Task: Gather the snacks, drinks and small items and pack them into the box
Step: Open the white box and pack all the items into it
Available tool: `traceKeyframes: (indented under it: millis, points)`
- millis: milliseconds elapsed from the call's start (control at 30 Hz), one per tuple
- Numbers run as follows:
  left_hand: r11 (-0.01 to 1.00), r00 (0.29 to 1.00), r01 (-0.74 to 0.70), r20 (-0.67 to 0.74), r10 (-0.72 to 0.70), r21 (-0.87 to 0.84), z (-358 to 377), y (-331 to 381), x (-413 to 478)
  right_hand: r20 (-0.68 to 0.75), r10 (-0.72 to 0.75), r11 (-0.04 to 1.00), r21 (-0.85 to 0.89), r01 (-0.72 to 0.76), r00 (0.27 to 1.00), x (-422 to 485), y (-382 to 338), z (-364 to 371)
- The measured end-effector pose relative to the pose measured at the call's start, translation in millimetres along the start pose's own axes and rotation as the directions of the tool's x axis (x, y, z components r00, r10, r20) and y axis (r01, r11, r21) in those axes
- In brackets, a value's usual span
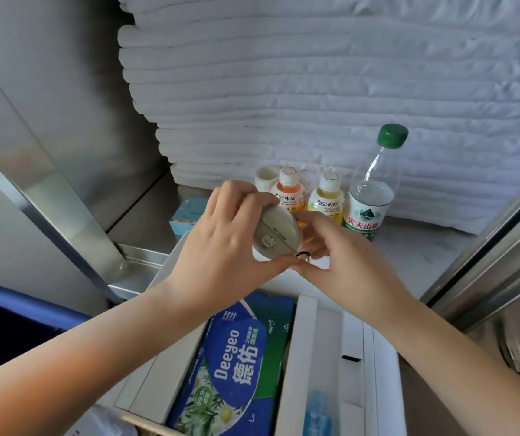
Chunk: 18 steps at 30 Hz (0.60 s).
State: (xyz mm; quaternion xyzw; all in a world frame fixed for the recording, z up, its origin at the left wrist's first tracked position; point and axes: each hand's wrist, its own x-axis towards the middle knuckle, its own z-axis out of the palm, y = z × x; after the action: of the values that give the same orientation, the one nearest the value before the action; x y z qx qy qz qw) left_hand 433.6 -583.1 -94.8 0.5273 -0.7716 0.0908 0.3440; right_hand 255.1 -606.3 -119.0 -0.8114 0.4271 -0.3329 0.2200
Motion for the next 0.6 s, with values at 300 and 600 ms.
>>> traceKeyframes:
  millis: [300, 600]
  points:
    - [0.999, 0.975, -0.04, 0.218, 0.034, 0.022, 0.8, -0.9, -13.4, 0.238, -0.008, 1.0, 0.002, 0.008, 0.971, -1.6, 2.6, -15.6]
    - [0.995, 0.798, -0.026, 0.598, 0.08, -0.098, 23.6, 3.3, -61.0, 0.563, 0.026, 0.938, -0.3, 0.175, 0.826, -4.8, 9.5, -21.9]
